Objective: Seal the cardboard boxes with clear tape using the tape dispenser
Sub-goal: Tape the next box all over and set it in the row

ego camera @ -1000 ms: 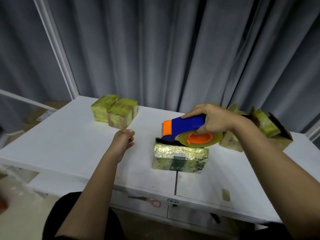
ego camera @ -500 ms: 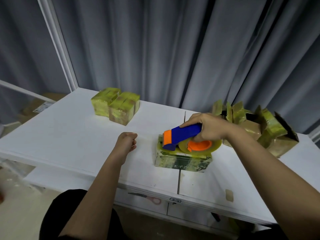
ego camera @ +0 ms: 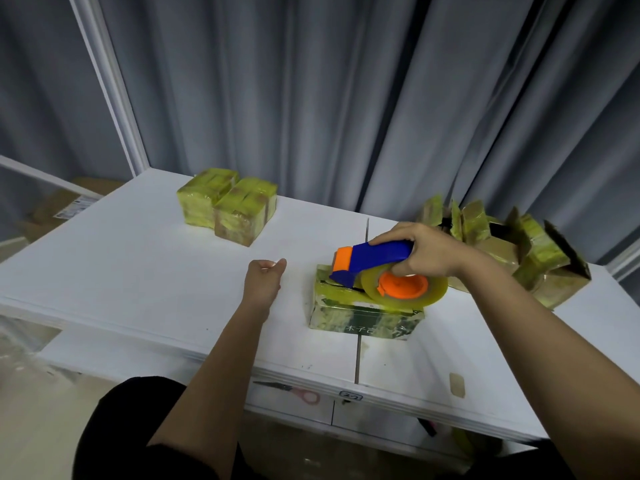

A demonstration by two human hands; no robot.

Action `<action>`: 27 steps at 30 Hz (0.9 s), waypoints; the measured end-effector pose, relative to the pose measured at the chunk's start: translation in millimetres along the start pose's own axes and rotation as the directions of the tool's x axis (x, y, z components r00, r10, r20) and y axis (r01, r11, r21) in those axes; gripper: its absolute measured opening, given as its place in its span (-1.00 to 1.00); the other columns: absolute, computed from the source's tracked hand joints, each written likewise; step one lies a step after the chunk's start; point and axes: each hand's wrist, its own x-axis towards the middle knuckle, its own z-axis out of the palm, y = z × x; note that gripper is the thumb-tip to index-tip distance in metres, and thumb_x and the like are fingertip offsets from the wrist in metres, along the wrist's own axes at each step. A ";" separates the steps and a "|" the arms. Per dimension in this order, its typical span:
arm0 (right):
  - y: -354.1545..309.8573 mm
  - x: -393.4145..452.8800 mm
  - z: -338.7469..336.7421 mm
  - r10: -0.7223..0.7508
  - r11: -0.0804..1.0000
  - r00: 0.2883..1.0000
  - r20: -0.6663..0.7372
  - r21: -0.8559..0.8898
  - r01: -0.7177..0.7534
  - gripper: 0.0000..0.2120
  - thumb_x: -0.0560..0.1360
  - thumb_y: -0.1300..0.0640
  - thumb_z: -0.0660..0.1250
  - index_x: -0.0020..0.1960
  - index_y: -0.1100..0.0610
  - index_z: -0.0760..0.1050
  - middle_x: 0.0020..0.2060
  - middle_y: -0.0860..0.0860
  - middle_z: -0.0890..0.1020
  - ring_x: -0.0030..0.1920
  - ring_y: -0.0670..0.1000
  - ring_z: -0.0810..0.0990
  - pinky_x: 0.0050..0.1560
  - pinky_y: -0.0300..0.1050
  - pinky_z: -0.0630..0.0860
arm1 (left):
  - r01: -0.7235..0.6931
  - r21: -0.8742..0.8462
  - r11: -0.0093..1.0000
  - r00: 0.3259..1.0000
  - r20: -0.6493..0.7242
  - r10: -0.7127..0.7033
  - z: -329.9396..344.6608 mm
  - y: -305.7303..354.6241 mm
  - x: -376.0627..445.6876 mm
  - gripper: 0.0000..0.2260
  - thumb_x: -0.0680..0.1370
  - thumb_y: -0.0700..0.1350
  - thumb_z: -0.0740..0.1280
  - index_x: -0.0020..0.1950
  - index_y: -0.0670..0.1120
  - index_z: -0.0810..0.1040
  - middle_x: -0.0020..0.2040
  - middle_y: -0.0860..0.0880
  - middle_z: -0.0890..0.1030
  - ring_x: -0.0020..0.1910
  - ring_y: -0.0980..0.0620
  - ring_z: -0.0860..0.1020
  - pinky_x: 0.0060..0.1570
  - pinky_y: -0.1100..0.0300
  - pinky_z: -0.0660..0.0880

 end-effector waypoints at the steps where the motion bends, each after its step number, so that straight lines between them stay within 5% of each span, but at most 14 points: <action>1: -2.7 2.4 0.2 0.000 1.000 1.000 0.014 -0.021 0.001 -0.50 0.35 0.19 0.46 0.22 -0.19 0.52 0.01 -0.24 0.46 -0.02 -0.13 0.48 -0.11 -0.33 0.37 | 0.011 0.004 1.000 1.000 -0.002 -0.011 -1.0 -1.8 1.1 -0.78 0.56 -0.06 0.32 0.06 -0.17 0.38 -0.25 -0.02 0.43 -0.35 0.06 0.40 -0.25 0.24 0.39; 6: -16.2 14.1 2.0 -0.003 0.994 0.996 0.093 -0.111 0.013 -0.51 0.34 0.16 0.46 0.20 -0.21 0.53 -0.01 -0.19 0.47 -0.05 -0.11 0.49 -0.08 -0.24 0.41 | 0.059 0.033 0.998 0.998 0.030 -0.060 -7.8 -18.4 6.2 -0.74 0.55 0.00 0.34 0.01 -0.18 0.38 -0.24 -0.02 0.38 -0.36 0.05 0.39 -0.27 0.23 0.40; 12: -14.9 16.3 1.2 0.005 0.998 0.994 0.109 -0.068 0.002 -0.51 0.32 0.18 0.47 0.15 -0.24 0.54 -0.01 -0.19 0.48 -0.04 -0.08 0.52 -0.03 -0.14 0.51 | 0.083 0.078 0.994 0.992 0.093 -0.090 -6.0 -35.0 4.7 -0.55 0.51 0.04 0.39 -0.37 -0.06 0.18 -0.37 -0.07 0.16 -0.39 0.00 0.21 -0.34 0.23 0.37; 27: -5.7 3.5 3.6 -0.014 0.999 0.999 0.035 0.045 0.012 -0.48 0.32 0.25 0.49 0.16 -0.22 0.54 0.03 -0.14 0.49 0.02 -0.08 0.51 0.06 -0.09 0.52 | 0.054 0.059 0.997 0.997 0.053 -0.058 9.3 -37.7 8.0 -0.44 0.44 0.09 0.45 -0.40 -0.05 0.08 -0.47 0.00 0.10 -0.62 0.11 0.14 -0.36 0.15 0.25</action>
